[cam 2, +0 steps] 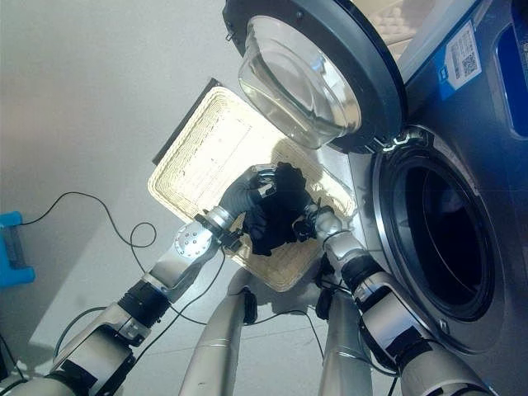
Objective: Put the clothes into the washing machine.
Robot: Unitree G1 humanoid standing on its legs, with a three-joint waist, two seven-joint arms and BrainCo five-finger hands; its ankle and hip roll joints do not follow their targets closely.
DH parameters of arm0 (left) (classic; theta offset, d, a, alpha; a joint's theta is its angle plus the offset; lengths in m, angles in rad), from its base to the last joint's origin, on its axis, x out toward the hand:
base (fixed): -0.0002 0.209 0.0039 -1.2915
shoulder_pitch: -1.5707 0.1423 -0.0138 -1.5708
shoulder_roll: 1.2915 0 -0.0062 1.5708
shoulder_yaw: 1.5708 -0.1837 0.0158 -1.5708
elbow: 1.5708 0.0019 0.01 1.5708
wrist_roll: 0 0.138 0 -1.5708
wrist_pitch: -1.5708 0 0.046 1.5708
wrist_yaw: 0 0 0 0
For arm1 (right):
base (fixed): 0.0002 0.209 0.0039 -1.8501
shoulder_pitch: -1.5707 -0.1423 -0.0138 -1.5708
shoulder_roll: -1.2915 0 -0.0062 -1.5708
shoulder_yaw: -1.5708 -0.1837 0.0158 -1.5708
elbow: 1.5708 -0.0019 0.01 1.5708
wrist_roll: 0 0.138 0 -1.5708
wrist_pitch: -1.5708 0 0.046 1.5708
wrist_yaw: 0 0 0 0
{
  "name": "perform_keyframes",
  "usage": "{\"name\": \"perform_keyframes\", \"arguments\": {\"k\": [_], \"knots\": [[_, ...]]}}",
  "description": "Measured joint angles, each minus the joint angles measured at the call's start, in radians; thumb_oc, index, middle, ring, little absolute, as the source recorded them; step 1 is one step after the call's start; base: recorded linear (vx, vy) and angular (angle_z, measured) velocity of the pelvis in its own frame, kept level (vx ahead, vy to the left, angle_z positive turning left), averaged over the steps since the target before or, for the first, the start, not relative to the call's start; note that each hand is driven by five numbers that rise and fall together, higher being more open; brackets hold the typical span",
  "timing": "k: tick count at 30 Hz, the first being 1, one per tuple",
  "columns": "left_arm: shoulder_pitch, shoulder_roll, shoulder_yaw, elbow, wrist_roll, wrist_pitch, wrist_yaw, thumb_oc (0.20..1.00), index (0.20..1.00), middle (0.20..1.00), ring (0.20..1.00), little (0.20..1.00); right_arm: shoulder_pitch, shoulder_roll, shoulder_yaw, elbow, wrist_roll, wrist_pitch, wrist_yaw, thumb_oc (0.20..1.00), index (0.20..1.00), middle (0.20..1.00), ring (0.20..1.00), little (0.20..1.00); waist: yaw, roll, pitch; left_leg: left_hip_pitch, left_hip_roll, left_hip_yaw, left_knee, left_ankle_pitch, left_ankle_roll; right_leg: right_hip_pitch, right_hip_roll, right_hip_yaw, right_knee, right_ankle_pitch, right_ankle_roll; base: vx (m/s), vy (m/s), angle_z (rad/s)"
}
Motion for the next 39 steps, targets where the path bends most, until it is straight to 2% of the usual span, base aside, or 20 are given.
{"name": "perform_keyframes", "arguments": {"k": [1,5,8,11,13,17,26,31,32,34,35,37,39], "knots": [[0.000,-0.001,0.000,0.000,0.000,-0.001,0.001,1.000,1.000,1.000,1.000,1.000,0.009,0.003,-0.004,0.001,0.020,0.000,0.004,0.200,0.200,0.200,0.200,0.200,0.001,0.000,0.000,0.000,0.000,0.001,0.000,0.000,0.000,0.000,0.000,0.001,0.000,0.000,0.000,0.00,0.051,-0.03],[-0.007,-0.004,0.001,-0.006,0.056,-0.032,0.051,1.000,1.000,1.000,1.000,1.000,0.076,0.006,-0.041,0.002,0.132,0.000,0.006,0.200,0.200,0.200,0.200,0.200,-0.008,0.000,0.000,0.001,0.001,0.012,0.000,-0.003,0.000,-0.005,0.003,0.013,-0.005,0.000,0.001,0.00,0.054,-0.06],[-0.010,0.012,0.002,-0.008,0.092,-0.046,0.105,1.000,1.000,1.000,1.000,1.000,0.120,-0.002,-0.047,-0.013,0.157,0.000,0.000,0.200,0.200,0.200,0.200,0.200,-0.026,0.000,0.000,0.001,0.003,0.019,0.000,-0.007,0.001,-0.007,0.008,0.021,-0.014,0.004,0.004,0.00,0.056,-0.08],[-0.010,0.041,0.004,-0.012,0.158,-0.046,0.164,1.000,1.000,1.000,1.000,1.000,0.181,-0.028,-0.050,-0.075,0.187,-0.001,-0.017,0.200,0.200,0.200,0.200,0.200,-0.027,0.000,0.000,0.001,0.005,0.038,0.000,-0.008,0.003,-0.016,0.015,0.039,-0.021,0.011,0.005,0.00,0.049,-0.17],[-0.011,0.063,0.009,-0.012,0.196,-0.046,0.194,1.000,1.000,1.000,1.000,1.000,0.199,-0.030,-0.061,-0.080,0.219,-0.006,-0.017,0.200,0.200,0.200,0.200,0.200,-0.045,-0.001,0.000,0.001,0.008,0.039,0.000,-0.011,0.002,-0.015,0.021,0.045,-0.031,0.017,0.005,0.00,0.063,-0.11],[-0.010,0.085,0.010,-0.010,0.262,-0.046,0.239,1.000,1.000,1.000,1.000,1.000,0.231,-0.036,-0.095,-0.114,0.297,-0.039,-0.017,0.200,0.200,0.200,0.200,0.200,-0.049,-0.001,0.001,0.013,0.015,0.062,0.000,-0.020,0.002,-0.014,0.029,0.058,-0.042,0.024,0.004,0.00,0.072,-0.14],[0.015,0.108,0.038,0.011,0.273,-0.047,0.298,1.000,1.000,1.000,1.000,1.000,0.290,-0.025,-0.169,-0.168,0.476,-0.144,0.009,0.200,0.200,0.200,0.200,0.200,-0.080,-0.001,0.000,0.033,0.025,0.114,-0.002,-0.034,0.008,-0.001,0.051,0.106,-0.099,0.062,0.017,0.00,0.065,-0.15],[0.028,0.093,0.064,0.058,0.261,-0.064,0.361,1.000,1.000,1.000,1.000,1.000,0.307,-0.008,-0.226,-0.139,0.593,-0.150,0.044,0.200,0.200,0.200,0.200,0.200,-0.096,-0.001,0.000,0.034,0.027,0.127,-0.004,-0.036,0.010,0.002,0.057,0.116,-0.122,0.073,0.023,0.00,0.068,-0.10],[0.038,0.076,0.083,0.085,0.229,-0.074,0.388,1.000,1.000,1.000,1.000,1.000,0.302,0.008,-0.264,-0.099,0.681,-0.150,0.080,0.200,0.200,0.200,0.200,0.200,-0.096,-0.001,0.000,0.040,0.027,0.139,-0.005,-0.038,0.012,0.002,0.058,0.127,-0.127,0.080,0.022,0.00,0.035,-0.15],[0.053,0.065,0.100,0.099,0.190,-0.086,0.411,1.000,1.000,1.000,1.000,1.000,0.298,0.017,-0.291,-0.067,0.766,-0.149,0.114,0.200,0.200,0.200,0.200,0.200,-0.097,-0.001,0.000,0.049,0.026,0.149,-0.012,-0.039,0.013,0.004,0.059,0.136,-0.133,0.087,0.022,0.00,0.035,-0.17],[0.067,0.037,0.130,0.123,0.141,-0.102,0.432,1.000,1.000,1.000,1.000,1.000,0.297,0.036,-0.329,-0.039,0.888,-0.142,0.145,0.200,0.200,0.200,0.200,0.200,-0.100,-0.001,0.000,0.056,0.026,0.155,-0.018,-0.039,0.013,0.006,0.061,0.142,-0.138,0.090,0.022,0.00,0.026,-0.12],[0.084,0.014,0.150,0.144,0.103,-0.111,0.444,1.000,1.000,1.000,1.000,1.000,0.296,0.053,-0.379,-0.017,0.999,-0.121,0.174,0.200,0.200,0.200,0.200,0.200,-0.100,-0.001,0.000,0.059,0.027,0.158,-0.019,-0.039,0.013,0.007,0.062,0.145,-0.138,0.091,0.022,0.00,0.012,-0.07],[0.090,-0.005,0.163,0.168,0.071,-0.114,0.453,1.000,1.000,1.000,1.000,1.000,0.288,0.073,-0.445,0.018,1.170,-0.077,0.207,0.200,0.200,0.200,0.200,0.200,-0.099,0.000,0.000,0.066,0.029,0.164,-0.023,-0.039,0.013,0.010,0.066,0.149,-0.140,0.091,0.021,0.00,0.007,-0.06]]}}
